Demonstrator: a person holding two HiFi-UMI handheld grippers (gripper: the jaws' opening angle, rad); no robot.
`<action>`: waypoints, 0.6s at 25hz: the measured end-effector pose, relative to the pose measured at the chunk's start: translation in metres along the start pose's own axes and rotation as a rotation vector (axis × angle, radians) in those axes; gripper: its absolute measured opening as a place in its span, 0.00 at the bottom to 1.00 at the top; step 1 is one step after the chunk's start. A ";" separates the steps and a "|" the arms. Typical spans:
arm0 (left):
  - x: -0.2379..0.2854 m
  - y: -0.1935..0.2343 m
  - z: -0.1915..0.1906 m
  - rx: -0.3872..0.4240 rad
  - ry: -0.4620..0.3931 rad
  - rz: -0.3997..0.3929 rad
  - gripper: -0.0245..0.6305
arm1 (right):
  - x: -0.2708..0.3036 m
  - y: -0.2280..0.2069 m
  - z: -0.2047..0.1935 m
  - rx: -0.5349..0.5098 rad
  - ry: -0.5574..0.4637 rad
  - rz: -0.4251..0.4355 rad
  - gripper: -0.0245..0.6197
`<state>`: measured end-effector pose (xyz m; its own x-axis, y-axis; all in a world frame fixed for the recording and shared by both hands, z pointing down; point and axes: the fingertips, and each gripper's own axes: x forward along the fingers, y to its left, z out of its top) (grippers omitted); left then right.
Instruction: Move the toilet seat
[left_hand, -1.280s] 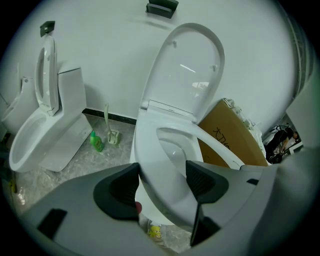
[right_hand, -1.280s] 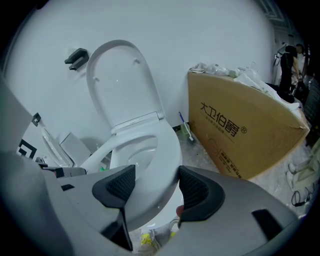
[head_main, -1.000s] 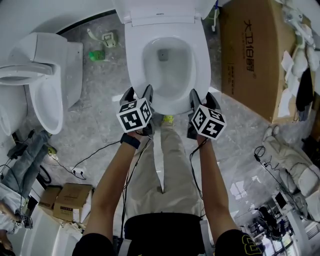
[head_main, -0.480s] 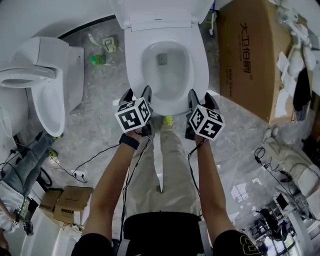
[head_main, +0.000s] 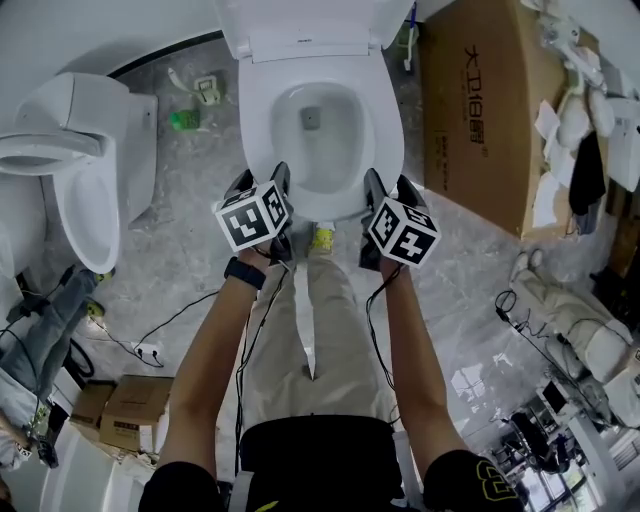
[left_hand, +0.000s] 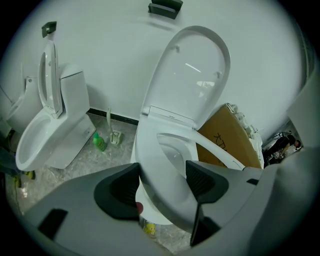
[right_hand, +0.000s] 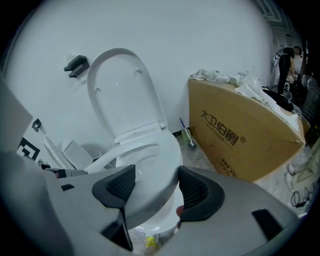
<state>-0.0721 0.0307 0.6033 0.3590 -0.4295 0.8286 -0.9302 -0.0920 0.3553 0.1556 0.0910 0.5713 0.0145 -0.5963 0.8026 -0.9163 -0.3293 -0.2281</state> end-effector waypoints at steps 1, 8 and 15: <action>-0.002 0.000 0.001 -0.002 0.001 0.000 0.51 | -0.001 0.001 0.001 0.002 0.002 0.003 0.50; -0.006 -0.007 0.009 -0.017 0.013 -0.017 0.51 | -0.008 0.000 0.013 0.011 0.000 -0.006 0.49; -0.007 -0.013 0.017 -0.023 0.004 -0.024 0.51 | -0.011 0.001 0.024 0.022 -0.022 -0.006 0.49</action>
<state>-0.0641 0.0200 0.5858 0.3812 -0.4237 0.8217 -0.9195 -0.0815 0.3846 0.1643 0.0792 0.5493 0.0291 -0.6104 0.7916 -0.9070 -0.3490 -0.2358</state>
